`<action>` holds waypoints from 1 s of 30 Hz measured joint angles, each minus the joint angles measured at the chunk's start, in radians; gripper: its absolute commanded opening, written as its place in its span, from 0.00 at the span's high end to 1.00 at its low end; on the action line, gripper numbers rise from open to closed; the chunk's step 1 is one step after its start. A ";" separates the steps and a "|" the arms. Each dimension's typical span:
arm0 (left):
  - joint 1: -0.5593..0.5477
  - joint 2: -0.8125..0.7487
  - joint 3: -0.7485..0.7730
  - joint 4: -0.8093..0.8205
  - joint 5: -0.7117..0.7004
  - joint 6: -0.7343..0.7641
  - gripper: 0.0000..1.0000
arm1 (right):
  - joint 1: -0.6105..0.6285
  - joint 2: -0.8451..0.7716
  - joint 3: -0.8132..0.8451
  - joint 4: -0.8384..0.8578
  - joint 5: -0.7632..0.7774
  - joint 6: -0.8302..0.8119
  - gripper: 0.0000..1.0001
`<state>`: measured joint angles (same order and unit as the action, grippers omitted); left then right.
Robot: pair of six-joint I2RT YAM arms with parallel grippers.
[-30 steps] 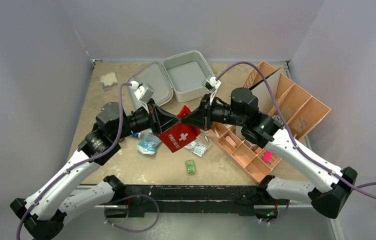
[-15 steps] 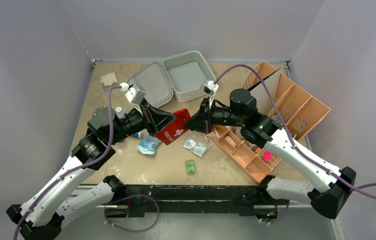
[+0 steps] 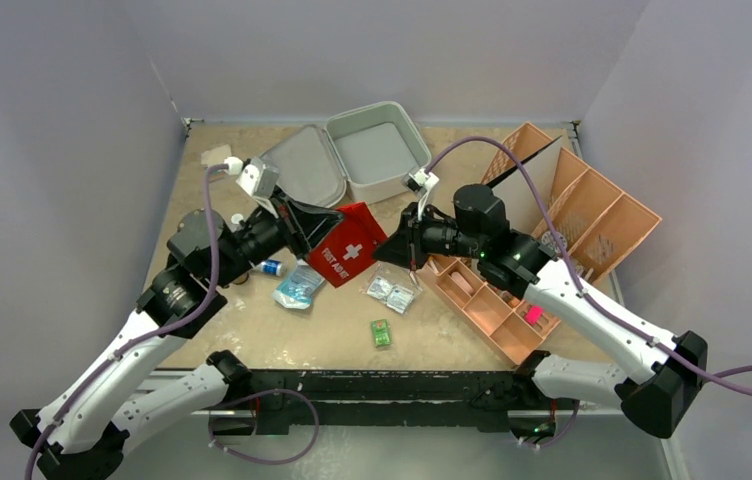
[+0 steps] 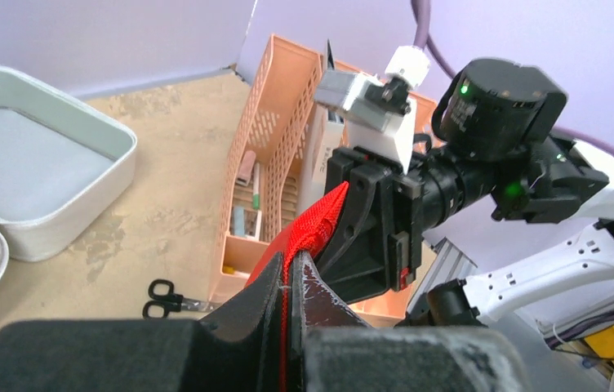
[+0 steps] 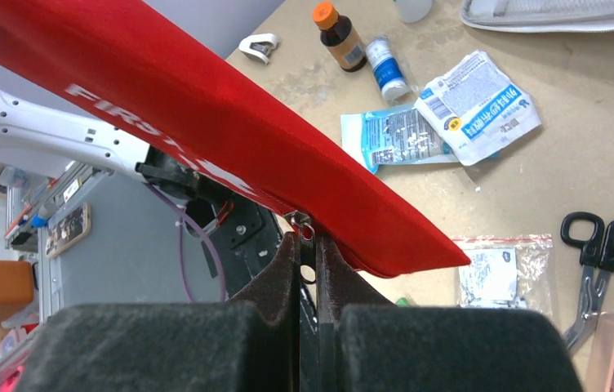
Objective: Organize the medicine kit
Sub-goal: Zip the medicine pouch.
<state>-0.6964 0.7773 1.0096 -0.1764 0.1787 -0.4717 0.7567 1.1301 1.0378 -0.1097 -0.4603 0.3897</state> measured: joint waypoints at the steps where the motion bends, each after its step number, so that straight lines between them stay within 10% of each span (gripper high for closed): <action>1: 0.000 0.002 0.017 -0.007 -0.008 0.000 1.00 | -0.001 0.000 -0.001 -0.003 0.007 0.001 1.00; 30: -0.001 0.074 0.240 -0.253 -0.178 0.253 1.00 | -0.035 -0.003 0.013 -0.025 -0.087 0.018 1.00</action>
<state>-0.6971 0.8513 1.2495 -0.4297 0.0006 -0.2188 0.7212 1.1267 1.0508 -0.1349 -0.5476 0.4080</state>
